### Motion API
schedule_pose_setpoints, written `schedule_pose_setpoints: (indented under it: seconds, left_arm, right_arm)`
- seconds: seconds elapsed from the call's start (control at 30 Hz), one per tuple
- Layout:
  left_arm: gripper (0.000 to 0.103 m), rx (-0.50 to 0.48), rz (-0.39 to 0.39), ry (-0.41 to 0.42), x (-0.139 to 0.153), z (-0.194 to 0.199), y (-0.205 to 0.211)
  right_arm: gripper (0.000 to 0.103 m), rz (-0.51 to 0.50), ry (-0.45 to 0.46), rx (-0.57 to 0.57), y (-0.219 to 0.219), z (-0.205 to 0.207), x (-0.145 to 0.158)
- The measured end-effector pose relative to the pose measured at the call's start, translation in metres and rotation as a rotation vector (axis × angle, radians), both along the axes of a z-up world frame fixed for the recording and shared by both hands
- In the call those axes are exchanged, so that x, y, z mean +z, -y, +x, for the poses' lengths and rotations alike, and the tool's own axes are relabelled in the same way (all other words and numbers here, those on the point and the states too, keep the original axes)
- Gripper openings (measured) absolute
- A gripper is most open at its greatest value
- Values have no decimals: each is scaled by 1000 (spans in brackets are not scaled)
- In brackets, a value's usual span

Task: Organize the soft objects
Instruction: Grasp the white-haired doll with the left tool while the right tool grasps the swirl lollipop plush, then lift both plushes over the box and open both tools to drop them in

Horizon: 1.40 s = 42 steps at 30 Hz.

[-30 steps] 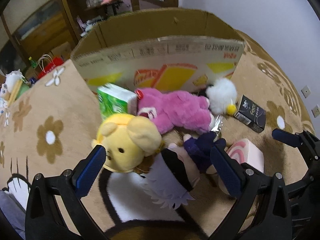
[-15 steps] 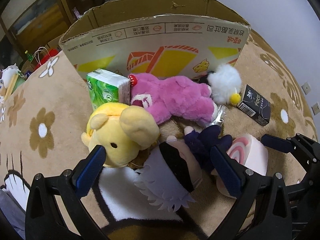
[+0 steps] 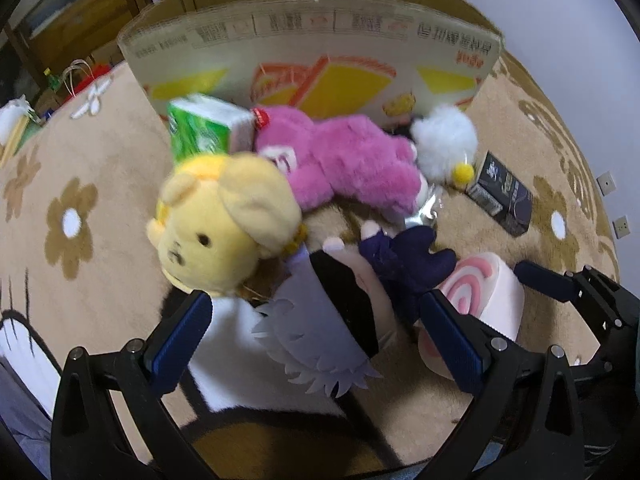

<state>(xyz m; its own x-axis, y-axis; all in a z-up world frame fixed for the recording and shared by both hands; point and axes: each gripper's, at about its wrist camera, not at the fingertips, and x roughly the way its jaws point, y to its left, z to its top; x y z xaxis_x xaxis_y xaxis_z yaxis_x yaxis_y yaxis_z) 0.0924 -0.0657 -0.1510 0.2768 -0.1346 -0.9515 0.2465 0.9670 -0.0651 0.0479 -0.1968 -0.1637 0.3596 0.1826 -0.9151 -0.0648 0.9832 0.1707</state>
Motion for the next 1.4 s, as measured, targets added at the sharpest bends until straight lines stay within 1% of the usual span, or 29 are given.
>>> schedule_pose_setpoints:
  seconds: [0.13, 0.23, 0.27, 0.3, 0.33, 0.37, 0.4, 0.43, 0.47, 0.5, 0.53, 0.6, 0.73, 0.87, 0.97, 1.0, 1.07, 1.13, 1.23, 1.37, 1.4]
  left_arm:
    - [102, 11, 12, -40, -12, 3, 0]
    - [102, 23, -5, -72, -17, 4, -2]
    - [101, 25, -14, -82, -18, 4, -3]
    - [97, 23, -23, -88, -19, 4, -2]
    - [95, 18, -34, -97, -21, 3, -2]
    - [90, 15, -51, -109, -21, 2, -2]
    - [84, 14, -62, -117, -22, 1, -2]
    - [82, 13, -75, -125, -22, 0, -2]
    - [74, 12, -85, -130, -22, 0, -2]
    - [63, 6, -106, -137, -20, -1, -2]
    - [63, 4, -121, -144, -19, 1, -1]
    - [59, 8, -117, -136, -17, -1, -1]
    - [57, 6, -102, -108, -10, -5, 0]
    - [57, 4, -68, -36, 4, -10, -1]
    - [57, 14, -55, 16, 16, -12, -5]
    - [57, 12, -48, 45, 22, -15, -6]
    - [57, 7, -47, 86, 31, -17, -9]
    - [57, 9, -47, 132, 43, -22, -12]
    - [57, 9, -28, 209, 58, -26, -3]
    - [57, 16, -28, 345, 86, -38, -6]
    - [57, 25, -35, 400, 94, -43, -7]
  right_arm:
    - [81, 1, -13, 6, -2, 1, -4]
    - [81, 9, -22, 12, -4, 2, -5]
    - [80, 9, -23, 14, -5, 2, -6]
    - [79, 10, -26, 18, -5, 2, -6]
    - [74, 17, -31, 23, -6, 3, -7]
    - [68, 24, -35, 27, -7, 3, -8]
    - [66, 30, -38, 33, -8, 3, -9]
    - [63, 30, -37, 37, -9, 3, -8]
    - [58, 27, -32, 40, -10, 3, -7]
    - [57, 27, -27, 43, -12, 2, -6]
    - [54, 27, -23, 43, -13, 2, -5]
    - [50, 24, -18, 41, -15, 2, -3]
    - [40, -6, 8, 45, -19, 0, 3]
    - [33, -54, 48, 22, -18, -4, 11]
    - [31, -71, 87, -20, -11, -6, 19]
    - [31, -75, 107, -34, -9, -7, 22]
    - [31, -80, 161, -62, -3, -9, 32]
    - [31, -86, 234, -76, 0, -13, 46]
    - [31, -109, 343, -85, 2, -22, 67]
    - [31, -112, 482, -94, -2, -34, 96]
    - [31, -119, 507, -92, -3, -38, 101]
